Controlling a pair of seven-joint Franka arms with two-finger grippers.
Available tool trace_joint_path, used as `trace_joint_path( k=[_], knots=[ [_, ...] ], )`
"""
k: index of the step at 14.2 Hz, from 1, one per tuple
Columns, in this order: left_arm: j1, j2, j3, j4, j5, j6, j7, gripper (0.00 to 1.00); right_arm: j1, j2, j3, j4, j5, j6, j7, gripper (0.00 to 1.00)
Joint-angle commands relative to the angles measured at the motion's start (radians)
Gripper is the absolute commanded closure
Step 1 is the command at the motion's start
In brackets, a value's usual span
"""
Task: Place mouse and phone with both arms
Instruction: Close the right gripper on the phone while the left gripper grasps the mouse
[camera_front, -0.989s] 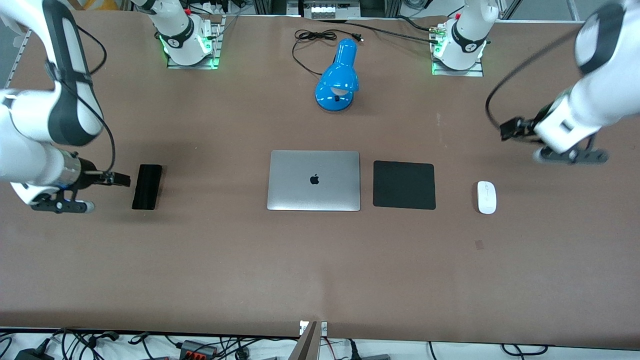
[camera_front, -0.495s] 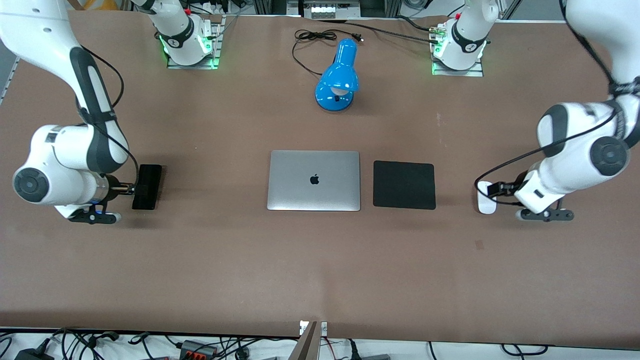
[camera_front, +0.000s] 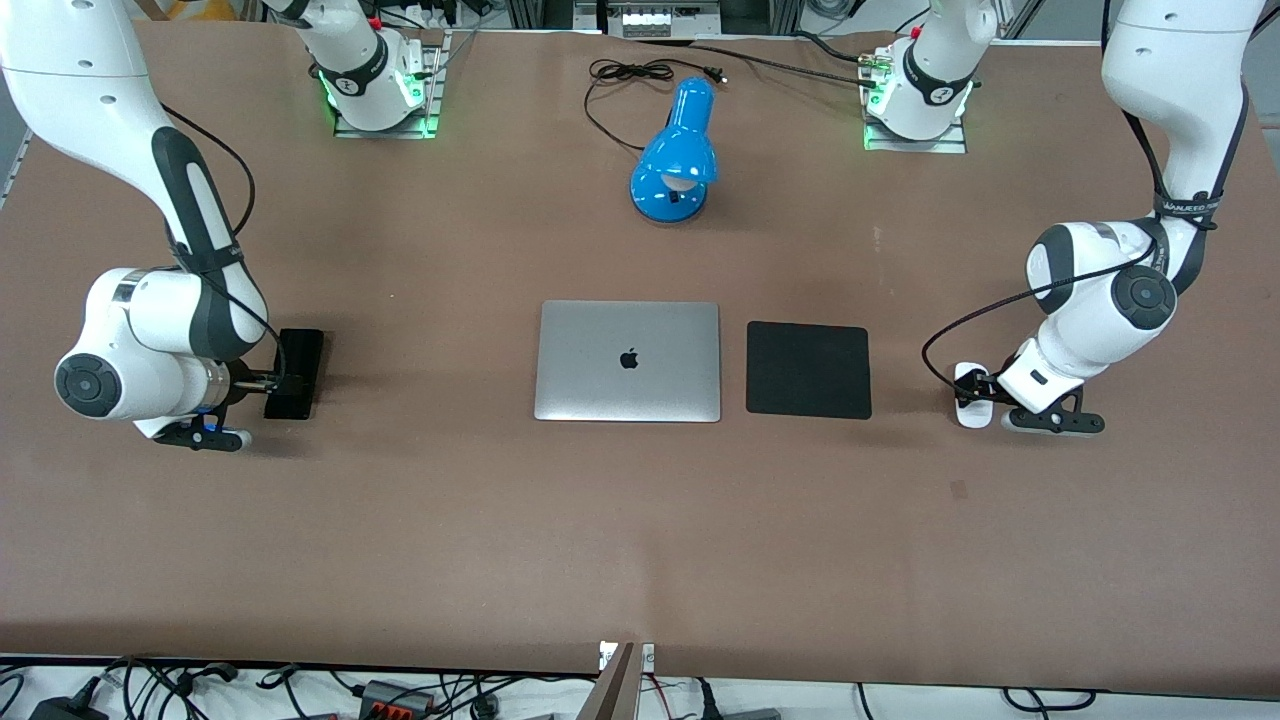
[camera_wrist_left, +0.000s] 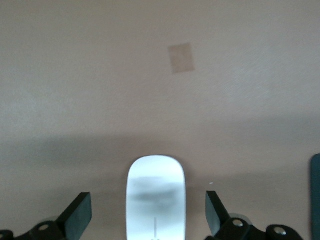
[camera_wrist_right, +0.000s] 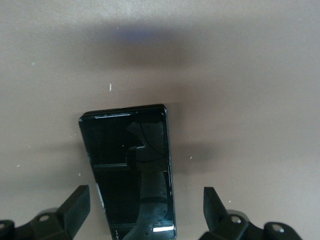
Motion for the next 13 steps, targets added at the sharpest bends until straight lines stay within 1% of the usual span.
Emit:
trace_joint_path(
  k=[1,2,3,7,8,13],
  knots=[
    [0.007,0.001,-0.006,-0.091,0.02,0.147,0.018,0.0,-0.013,0.015,0.011,0.0,0.033,0.012,0.026,0.0],
    [0.007,0.008,-0.006,-0.111,0.02,0.187,0.018,0.0,-0.013,0.019,0.011,0.0,0.065,0.012,0.026,0.0],
    [0.007,0.02,-0.006,-0.118,0.02,0.212,0.018,0.0,-0.012,0.022,0.011,-0.002,0.073,0.014,0.026,0.0],
    [0.006,0.03,-0.006,-0.118,0.02,0.216,0.018,0.0,-0.012,0.028,0.009,-0.005,0.074,0.018,0.026,0.0],
    [0.006,0.031,-0.006,-0.119,0.02,0.216,0.018,0.04,-0.013,0.037,0.009,-0.006,0.074,0.018,0.024,0.0],
    [0.006,0.036,-0.006,-0.121,0.02,0.209,0.021,0.53,-0.02,0.043,0.011,-0.008,0.079,0.02,0.024,0.0]
  ],
)
